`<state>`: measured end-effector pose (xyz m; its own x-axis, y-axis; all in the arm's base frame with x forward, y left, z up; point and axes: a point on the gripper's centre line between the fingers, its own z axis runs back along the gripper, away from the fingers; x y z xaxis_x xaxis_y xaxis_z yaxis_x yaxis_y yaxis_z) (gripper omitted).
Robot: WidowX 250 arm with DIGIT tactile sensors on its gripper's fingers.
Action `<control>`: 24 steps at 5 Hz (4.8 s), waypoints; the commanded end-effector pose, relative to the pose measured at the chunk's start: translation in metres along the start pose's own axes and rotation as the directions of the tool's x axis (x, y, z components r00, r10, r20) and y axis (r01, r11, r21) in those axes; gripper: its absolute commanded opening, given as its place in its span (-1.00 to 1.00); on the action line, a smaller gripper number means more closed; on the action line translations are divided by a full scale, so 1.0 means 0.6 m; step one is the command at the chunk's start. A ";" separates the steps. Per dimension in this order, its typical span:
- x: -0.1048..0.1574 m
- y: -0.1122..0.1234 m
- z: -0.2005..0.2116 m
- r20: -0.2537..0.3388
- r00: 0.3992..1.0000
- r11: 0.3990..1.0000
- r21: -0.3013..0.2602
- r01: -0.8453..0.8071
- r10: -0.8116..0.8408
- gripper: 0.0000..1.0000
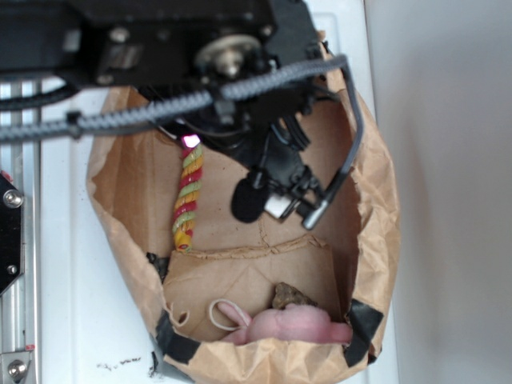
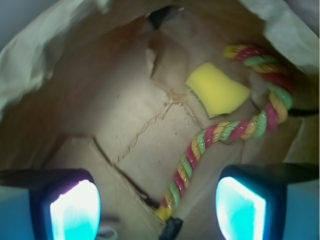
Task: Grab the multicolored rope.
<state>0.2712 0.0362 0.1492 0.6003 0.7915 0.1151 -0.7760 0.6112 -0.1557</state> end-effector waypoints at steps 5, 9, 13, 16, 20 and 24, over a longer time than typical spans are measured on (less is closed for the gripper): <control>0.035 0.060 -0.041 -0.021 0.996 0.994 0.066 -0.084 0.086 1.00; 0.057 0.102 -0.100 0.143 0.901 0.910 0.015 -0.415 0.409 1.00; 0.057 0.170 -0.118 0.156 0.892 0.886 0.135 -0.444 0.424 1.00; 0.046 0.185 -0.116 0.194 0.895 0.877 0.199 -0.437 0.401 1.00; 0.017 0.165 -0.106 0.103 0.885 0.791 0.412 -0.453 0.454 1.00; 0.004 0.148 -0.091 0.021 0.827 0.767 0.364 -0.529 0.561 1.00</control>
<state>0.2182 0.0839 0.0662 0.0755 0.9971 0.0072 -0.9710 0.0718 0.2281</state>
